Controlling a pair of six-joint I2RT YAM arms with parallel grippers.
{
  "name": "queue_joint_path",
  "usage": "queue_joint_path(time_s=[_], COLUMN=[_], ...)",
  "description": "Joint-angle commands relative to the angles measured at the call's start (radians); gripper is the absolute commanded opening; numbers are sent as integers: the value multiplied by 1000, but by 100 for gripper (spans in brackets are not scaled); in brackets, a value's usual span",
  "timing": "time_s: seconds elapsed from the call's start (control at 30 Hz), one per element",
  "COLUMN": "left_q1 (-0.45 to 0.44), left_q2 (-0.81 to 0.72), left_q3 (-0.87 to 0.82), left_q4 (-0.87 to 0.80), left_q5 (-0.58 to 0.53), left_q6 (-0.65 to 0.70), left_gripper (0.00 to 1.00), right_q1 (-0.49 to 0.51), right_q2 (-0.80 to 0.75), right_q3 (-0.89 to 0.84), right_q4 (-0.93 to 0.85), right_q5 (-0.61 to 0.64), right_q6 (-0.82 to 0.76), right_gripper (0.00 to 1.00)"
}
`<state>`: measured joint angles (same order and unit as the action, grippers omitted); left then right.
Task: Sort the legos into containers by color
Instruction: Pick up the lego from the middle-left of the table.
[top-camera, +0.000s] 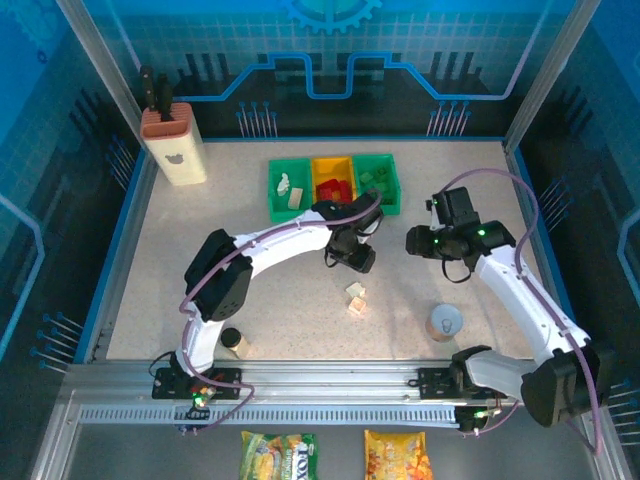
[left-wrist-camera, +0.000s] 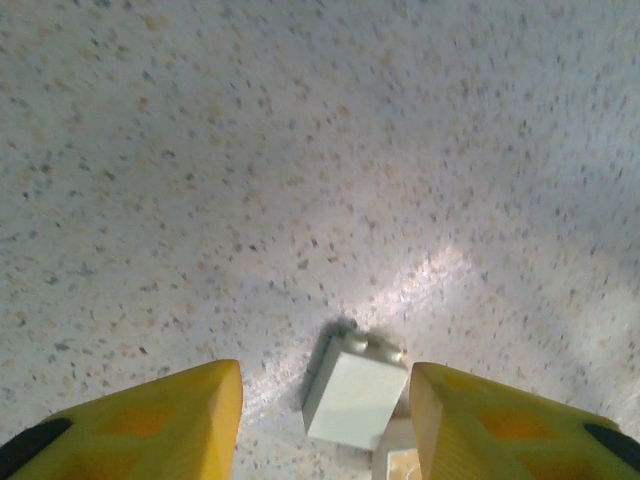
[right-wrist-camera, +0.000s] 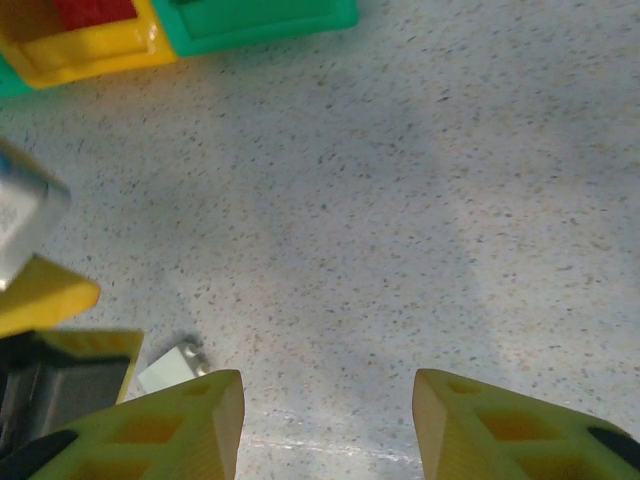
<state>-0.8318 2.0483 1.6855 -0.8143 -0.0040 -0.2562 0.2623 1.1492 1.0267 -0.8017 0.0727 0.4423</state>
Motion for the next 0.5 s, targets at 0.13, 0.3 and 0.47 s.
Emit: queue_joint_path(time_s=[0.13,0.3,0.47], left_q1=[-41,-62,-77], left_q2=[-2,39,95], left_q3=[4,26,80], left_q4=[-103,-128,-161], left_q5=[-26,-40,-44], left_q6=[183,206,206], left_gripper=[54,56,58], right_q1=[-57,-65,-68], right_q2=[-51,-81,-97], right_q3=[-1,1,5], right_q4=[-39,-49,-66], right_q5=[5,16,22], right_q6=[-26,-23,-25], right_gripper=[49,50,50])
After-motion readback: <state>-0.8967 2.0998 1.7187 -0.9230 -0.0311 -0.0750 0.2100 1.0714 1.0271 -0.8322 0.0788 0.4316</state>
